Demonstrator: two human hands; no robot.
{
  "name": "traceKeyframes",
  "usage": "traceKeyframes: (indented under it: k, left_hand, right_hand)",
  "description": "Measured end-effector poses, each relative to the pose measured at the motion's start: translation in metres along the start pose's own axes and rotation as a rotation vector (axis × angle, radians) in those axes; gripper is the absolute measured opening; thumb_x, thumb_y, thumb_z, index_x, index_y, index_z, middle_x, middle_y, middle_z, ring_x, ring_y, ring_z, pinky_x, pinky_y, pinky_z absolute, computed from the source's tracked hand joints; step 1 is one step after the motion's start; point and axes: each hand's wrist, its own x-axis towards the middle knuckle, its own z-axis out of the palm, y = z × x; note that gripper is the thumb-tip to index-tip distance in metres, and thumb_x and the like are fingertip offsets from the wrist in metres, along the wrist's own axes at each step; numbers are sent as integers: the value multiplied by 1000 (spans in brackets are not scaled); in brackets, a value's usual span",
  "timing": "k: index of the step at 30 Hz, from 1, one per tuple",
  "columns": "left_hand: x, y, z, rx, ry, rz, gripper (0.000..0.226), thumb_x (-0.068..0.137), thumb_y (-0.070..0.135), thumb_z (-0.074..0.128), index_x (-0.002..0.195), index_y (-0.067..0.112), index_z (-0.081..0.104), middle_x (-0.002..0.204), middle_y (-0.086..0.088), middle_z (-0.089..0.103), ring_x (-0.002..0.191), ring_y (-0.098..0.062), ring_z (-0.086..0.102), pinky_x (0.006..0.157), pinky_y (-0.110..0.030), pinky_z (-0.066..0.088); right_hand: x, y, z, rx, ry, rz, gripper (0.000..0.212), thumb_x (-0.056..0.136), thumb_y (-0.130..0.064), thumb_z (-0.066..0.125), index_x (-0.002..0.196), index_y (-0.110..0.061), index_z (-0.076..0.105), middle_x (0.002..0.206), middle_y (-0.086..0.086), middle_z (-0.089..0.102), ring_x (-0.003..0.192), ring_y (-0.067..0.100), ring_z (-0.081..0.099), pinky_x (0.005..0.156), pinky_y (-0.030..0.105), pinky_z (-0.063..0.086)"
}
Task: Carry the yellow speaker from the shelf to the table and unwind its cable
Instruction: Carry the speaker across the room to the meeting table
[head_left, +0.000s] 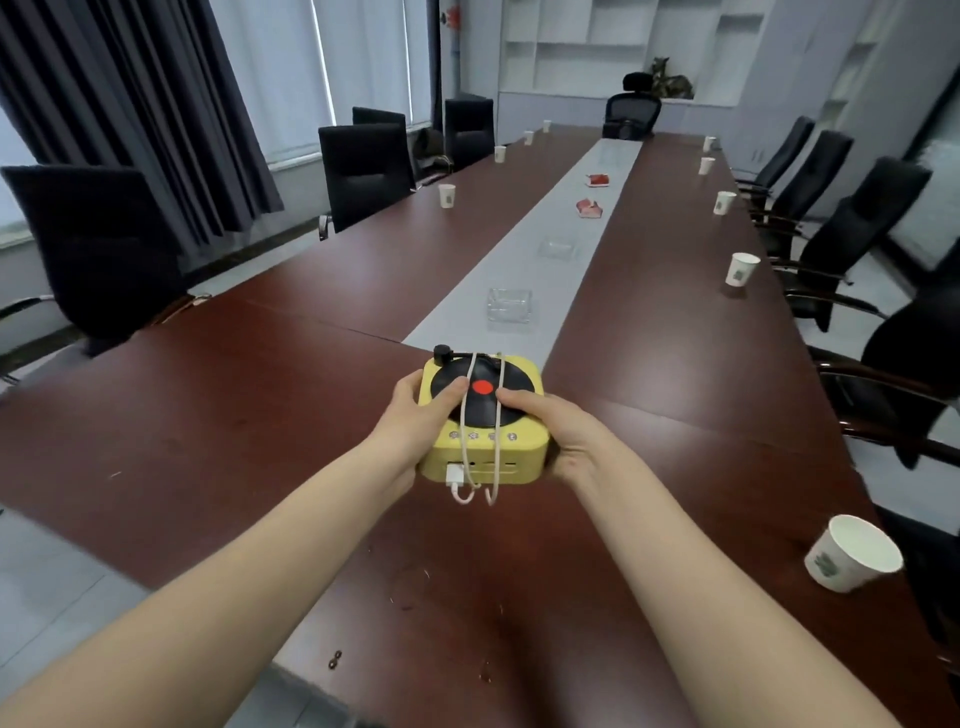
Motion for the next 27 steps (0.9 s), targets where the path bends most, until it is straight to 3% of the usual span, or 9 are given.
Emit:
traceKeyframes:
  k: [6,11,14,20,27]
  left_hand:
    - [105,12,-22,52,-132,-34,63,85,39,65,139,24,36,122,-4,62,104,-25,65,83,-42,56]
    - [188,25,-41,89,-243,-65,58,86,38,64,136,24,38,113,0,62,105,-24,64,91,-43,53]
    - [234,28,-46,125,-303,-60,63,84,41,65,138,27,36,122,2,60,112,-23,61,99,-46,49]
    - [309,25,-38,158,-359,-67,81,68,58,68,138,37,33,130,2,58,118,-24,58,102,-46,46]
    - [402,13,-11,154,-372,-54,61,88,42,59,141,37,30,122,4,58,110,-20,60,95,-39,50]
  right_hand:
    - [81,-12,26,88,111,-30,47,75,-12,73,120,0,62,92,16,72,72,26,71,63,34,58]
    - [146,-23,49,157,206,-28,39,76,-11,72,114,-2,63,85,14,72,72,26,70,66,37,59]
    - [183,-28,56,191,254,-48,33,76,-9,72,108,-6,64,83,13,73,71,26,70,66,37,59]
    - [252,-40,51,197,330,-116,50,74,-3,72,121,-4,56,106,20,69,87,33,68,82,47,56]
    - [348,-48,23,188,339,-117,74,65,-9,81,132,-13,49,114,18,69,98,34,70,84,48,56]
